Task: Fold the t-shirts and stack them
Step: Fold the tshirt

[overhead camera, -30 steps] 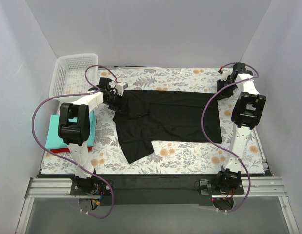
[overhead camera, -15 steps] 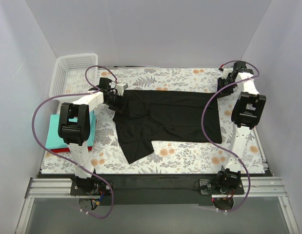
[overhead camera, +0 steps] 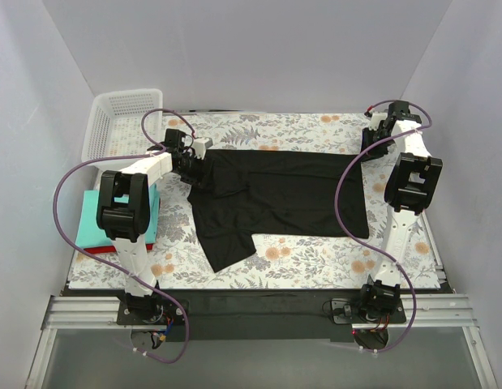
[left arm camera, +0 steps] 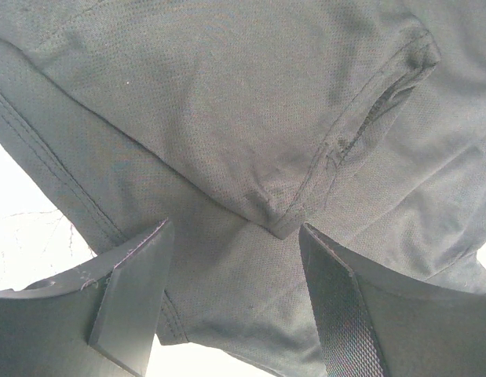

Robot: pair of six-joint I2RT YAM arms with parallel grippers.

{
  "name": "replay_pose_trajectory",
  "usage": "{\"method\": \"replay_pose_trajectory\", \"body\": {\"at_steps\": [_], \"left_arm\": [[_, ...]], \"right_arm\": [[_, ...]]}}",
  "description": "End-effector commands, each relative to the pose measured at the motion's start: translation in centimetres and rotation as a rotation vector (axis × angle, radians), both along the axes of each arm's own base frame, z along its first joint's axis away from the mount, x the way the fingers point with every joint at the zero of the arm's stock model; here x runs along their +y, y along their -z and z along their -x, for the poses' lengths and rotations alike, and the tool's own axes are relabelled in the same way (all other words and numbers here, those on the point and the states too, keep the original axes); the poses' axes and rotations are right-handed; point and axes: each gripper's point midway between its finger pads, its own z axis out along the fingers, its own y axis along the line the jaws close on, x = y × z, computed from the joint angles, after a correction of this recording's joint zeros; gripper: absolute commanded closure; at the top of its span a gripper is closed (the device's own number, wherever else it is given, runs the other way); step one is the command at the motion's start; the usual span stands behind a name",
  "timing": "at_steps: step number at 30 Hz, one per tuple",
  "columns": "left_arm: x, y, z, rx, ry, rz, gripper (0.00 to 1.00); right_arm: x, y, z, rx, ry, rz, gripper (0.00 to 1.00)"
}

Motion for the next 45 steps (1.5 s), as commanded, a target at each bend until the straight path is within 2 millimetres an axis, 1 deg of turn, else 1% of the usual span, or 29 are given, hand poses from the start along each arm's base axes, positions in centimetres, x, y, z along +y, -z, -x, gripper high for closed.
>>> {"method": "replay_pose_trajectory", "body": {"at_steps": [1, 7, 14, 20, 28, 31, 32, 33, 37, 41, 45], "left_arm": [[-0.2, -0.4, -0.3, -0.023, 0.005, 0.001, 0.36], [-0.3, -0.4, -0.5, -0.026, 0.005, 0.002, 0.36], [-0.3, -0.4, -0.6, -0.025, 0.004, 0.002, 0.36], [-0.3, -0.3, -0.5, -0.02, 0.002, 0.004, 0.36], [-0.2, 0.0, -0.5, -0.015, 0.002, 0.0, 0.36], [-0.2, 0.0, -0.5, -0.015, 0.002, -0.002, 0.36], [-0.2, 0.0, -0.6, -0.017, 0.002, -0.003, 0.36], [-0.1, 0.0, -0.6, -0.017, 0.0, -0.003, 0.36], [-0.2, 0.2, -0.5, -0.009, -0.001, -0.003, 0.36], [-0.2, 0.3, -0.5, -0.006, -0.001, -0.004, 0.36], [-0.1, 0.4, -0.5, -0.005, -0.003, -0.008, 0.36]], "right_arm": [[0.6, -2.0, -0.4, -0.04, 0.006, -0.026, 0.77], [0.3, -0.8, -0.2, -0.016, 0.012, -0.012, 0.77], [-0.1, -0.2, -0.1, -0.004, 0.021, 0.004, 0.77], [0.1, 0.4, 0.1, 0.013, 0.021, -0.006, 0.77], [0.4, 1.3, 0.1, 0.027, 0.019, -0.019, 0.8], [0.4, 1.2, 0.1, 0.025, 0.017, -0.023, 0.84], [0.4, 1.1, 0.0, 0.023, 0.016, -0.021, 0.89], [0.5, 1.1, 0.0, 0.021, 0.014, -0.025, 0.92], [0.6, 0.4, -0.3, 0.001, 0.005, -0.033, 0.99], [0.7, -0.5, -0.9, -0.03, -0.007, -0.039, 0.99], [0.6, -1.6, -1.9, -0.078, -0.019, -0.032, 0.99]]}}
